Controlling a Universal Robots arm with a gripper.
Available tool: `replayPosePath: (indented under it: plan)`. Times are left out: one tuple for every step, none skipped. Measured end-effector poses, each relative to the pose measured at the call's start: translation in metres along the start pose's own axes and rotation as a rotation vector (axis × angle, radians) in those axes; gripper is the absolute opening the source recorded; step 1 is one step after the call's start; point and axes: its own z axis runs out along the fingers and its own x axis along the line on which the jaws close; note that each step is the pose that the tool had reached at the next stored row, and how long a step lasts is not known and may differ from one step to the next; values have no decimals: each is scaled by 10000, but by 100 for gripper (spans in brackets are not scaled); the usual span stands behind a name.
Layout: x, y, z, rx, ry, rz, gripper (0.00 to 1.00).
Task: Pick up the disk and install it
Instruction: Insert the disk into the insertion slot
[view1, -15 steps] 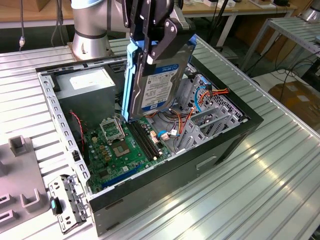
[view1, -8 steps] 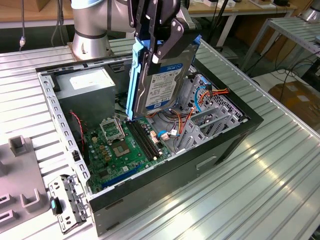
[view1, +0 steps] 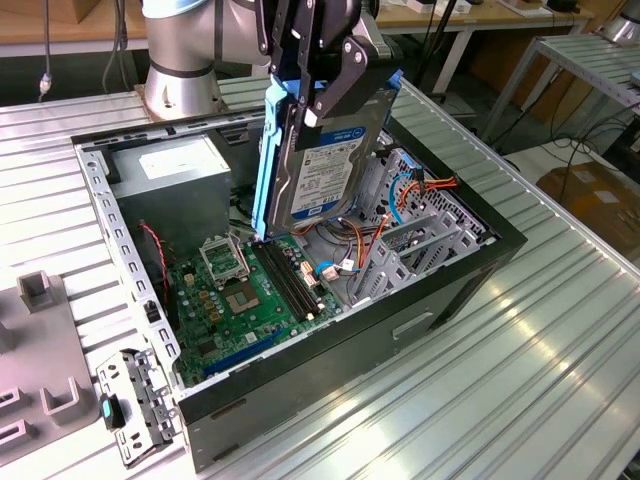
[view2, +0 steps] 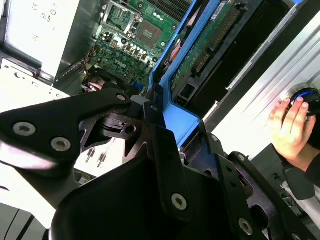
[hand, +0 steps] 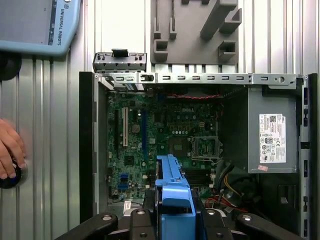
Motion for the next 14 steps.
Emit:
replayPosePath:
  plan:
    - [5,0,0,0,0,-1,37]
    - [19,0,2,1,-1,-1,37]
    - [28,0,3,1,-1,0,37]
    - [42,0,3,0,-1,0,37]
    - [56,0,4,1,-1,0,37]
    - [69,0,4,1,-2,0,37]
    - [80,0,4,1,-3,0,37]
    - [89,-1,4,0,-2,0,37]
    - [97,0,4,1,-4,1,37]
    - [97,0,4,0,-4,2,37]
    - [97,0,4,0,-4,1,37]
    - [98,-1,4,0,-3,0,37]
    - [99,-1,4,0,-3,0,37]
    - [100,0,4,0,-3,1,37]
